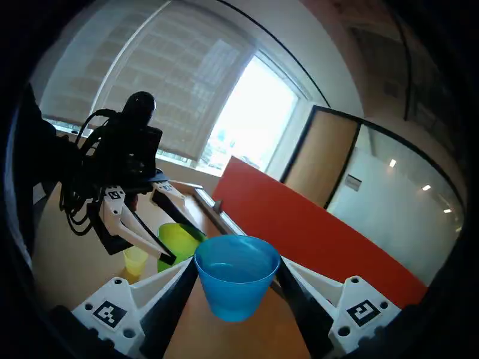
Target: Pour water
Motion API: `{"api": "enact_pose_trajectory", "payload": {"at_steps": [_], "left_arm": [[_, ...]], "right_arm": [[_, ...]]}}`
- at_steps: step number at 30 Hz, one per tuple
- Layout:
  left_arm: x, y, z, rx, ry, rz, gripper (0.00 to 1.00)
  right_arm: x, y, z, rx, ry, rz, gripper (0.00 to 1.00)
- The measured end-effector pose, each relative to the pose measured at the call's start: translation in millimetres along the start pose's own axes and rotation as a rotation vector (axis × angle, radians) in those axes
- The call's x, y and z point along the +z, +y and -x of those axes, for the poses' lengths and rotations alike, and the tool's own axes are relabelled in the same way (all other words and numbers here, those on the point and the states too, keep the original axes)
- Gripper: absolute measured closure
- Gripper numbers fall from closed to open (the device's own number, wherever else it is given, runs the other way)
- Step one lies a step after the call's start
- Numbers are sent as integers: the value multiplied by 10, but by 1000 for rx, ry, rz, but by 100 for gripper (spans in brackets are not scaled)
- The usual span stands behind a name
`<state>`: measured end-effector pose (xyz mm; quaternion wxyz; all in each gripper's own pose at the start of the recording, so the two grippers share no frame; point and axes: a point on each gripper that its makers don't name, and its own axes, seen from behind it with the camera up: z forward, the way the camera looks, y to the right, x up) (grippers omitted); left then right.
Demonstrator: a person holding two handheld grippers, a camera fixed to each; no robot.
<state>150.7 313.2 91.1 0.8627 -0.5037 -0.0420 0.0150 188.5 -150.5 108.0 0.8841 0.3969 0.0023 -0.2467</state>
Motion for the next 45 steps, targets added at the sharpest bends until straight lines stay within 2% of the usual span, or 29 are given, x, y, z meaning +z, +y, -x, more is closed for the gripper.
{"api": "enact_pose_trajectory", "payload": {"at_steps": [17,36,45], "left_arm": [[-28,-11,-23,3,3,-2,9],[5,82,-14,11,5,11,9],[-5,79,-14,10,6,7,9]], "right_arm": [[164,83,-120,-92,-6,-4,8],[336,130,-239,-196,-9,-17,8],[397,143,-291,-231,-10,-24,7]]}}
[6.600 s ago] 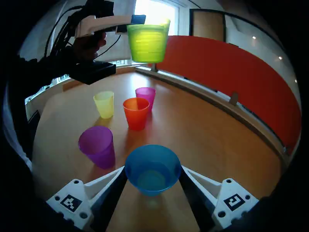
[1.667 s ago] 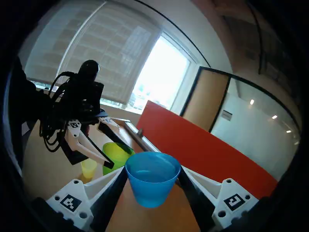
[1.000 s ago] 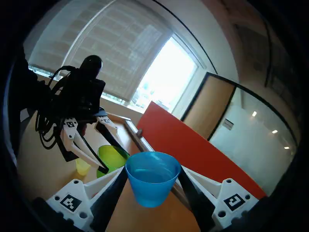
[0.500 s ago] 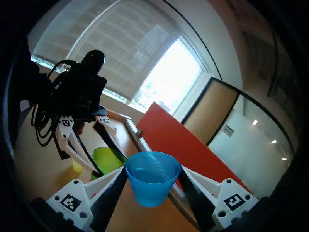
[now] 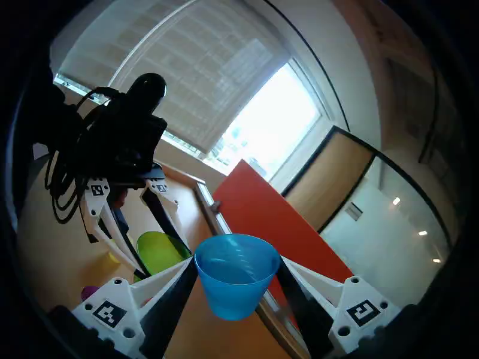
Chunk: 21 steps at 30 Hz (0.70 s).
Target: Pour water
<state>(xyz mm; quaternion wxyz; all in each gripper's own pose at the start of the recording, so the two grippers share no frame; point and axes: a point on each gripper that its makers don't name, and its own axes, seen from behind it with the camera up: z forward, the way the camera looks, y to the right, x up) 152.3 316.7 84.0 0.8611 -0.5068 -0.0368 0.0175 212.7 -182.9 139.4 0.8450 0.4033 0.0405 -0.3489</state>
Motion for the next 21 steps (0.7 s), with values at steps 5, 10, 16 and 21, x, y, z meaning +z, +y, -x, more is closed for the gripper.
{"api": "enact_pose_trajectory", "payload": {"at_steps": [5,10,16,21], "left_arm": [[-8,-9,25,0,-3,-3,9],[-29,-11,37,2,-5,-3,9],[-36,-17,43,0,-6,-1,9],[-40,-19,40,-1,-3,2,9]], "right_arm": [[45,-15,-30,-17,1,-8,8],[96,-22,-57,-29,5,-13,8],[145,-30,-78,-55,6,-21,7],[181,-25,-95,-82,3,-25,8]]}}
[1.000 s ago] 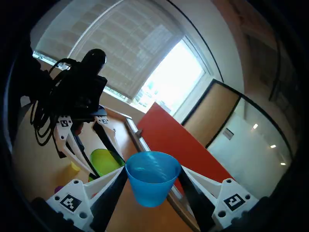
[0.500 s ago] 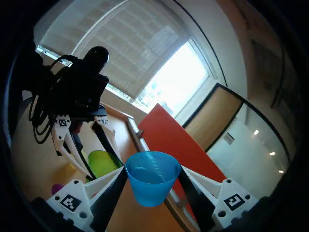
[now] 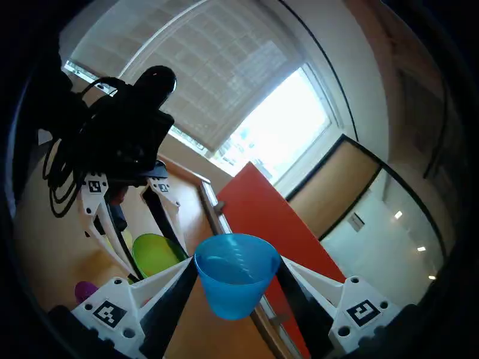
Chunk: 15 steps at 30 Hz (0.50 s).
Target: Pour water
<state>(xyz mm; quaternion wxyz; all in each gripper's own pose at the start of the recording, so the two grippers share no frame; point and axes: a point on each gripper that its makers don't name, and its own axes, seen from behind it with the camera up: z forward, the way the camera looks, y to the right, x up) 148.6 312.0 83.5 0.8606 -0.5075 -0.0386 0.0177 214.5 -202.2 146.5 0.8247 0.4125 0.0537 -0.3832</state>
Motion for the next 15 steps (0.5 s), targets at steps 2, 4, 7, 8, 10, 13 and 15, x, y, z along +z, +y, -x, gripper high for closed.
{"api": "enact_pose_trajectory", "payload": {"at_steps": [2,4,7,8,10,13,15], "left_arm": [[-5,-1,2,0,0,-1,9],[-11,-4,6,0,0,-2,9],[-20,-9,6,1,-1,-3,9],[-23,-11,4,2,-1,-3,9],[-28,-14,3,3,-2,-3,9],[-30,-17,12,4,-3,-4,9],[-28,-17,25,5,-4,-4,9]], "right_arm": [[11,2,-9,-10,0,0,8],[26,3,-17,-18,0,-2,8],[45,2,-31,-29,0,-4,8],[51,0,-36,-33,1,-5,8],[62,-10,-49,-43,2,-10,7],[77,-18,-66,-60,5,-14,7],[87,-17,-75,-72,4,-14,7]]}}
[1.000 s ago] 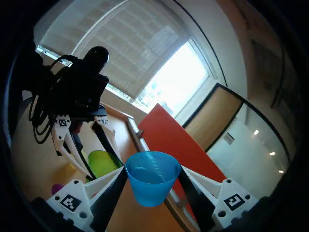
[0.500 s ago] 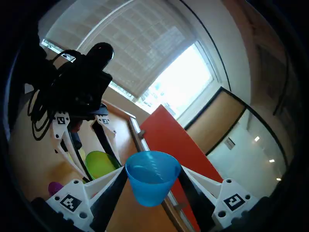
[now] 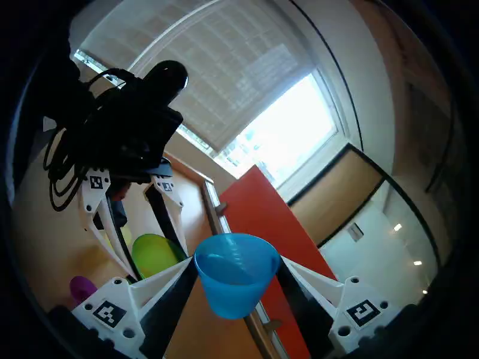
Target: Pour water
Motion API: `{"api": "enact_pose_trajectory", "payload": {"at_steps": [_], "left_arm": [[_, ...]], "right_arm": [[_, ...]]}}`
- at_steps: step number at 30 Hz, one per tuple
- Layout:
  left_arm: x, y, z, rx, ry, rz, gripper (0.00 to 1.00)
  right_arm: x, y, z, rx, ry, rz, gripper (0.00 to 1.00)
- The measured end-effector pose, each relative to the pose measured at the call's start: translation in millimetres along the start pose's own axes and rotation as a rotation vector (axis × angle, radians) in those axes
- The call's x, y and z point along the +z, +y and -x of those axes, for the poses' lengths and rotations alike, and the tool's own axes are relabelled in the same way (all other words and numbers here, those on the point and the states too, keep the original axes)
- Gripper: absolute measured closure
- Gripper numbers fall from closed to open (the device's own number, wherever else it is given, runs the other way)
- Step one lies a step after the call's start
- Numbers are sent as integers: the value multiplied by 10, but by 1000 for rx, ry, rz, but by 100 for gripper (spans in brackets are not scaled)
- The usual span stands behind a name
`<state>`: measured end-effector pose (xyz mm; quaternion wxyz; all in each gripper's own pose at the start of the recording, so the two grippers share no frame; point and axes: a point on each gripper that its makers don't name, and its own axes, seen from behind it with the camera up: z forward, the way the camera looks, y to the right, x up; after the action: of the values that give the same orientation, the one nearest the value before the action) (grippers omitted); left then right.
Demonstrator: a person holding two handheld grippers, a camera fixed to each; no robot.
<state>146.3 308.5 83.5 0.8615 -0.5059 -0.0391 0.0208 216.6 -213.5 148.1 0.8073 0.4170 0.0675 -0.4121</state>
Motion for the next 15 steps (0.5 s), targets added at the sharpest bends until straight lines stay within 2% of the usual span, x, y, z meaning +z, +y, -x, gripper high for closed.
{"api": "enact_pose_trajectory", "payload": {"at_steps": [15], "left_arm": [[15,15,8,4,-1,2,9]], "right_arm": [[22,57,-17,-60,-11,8,8]]}}
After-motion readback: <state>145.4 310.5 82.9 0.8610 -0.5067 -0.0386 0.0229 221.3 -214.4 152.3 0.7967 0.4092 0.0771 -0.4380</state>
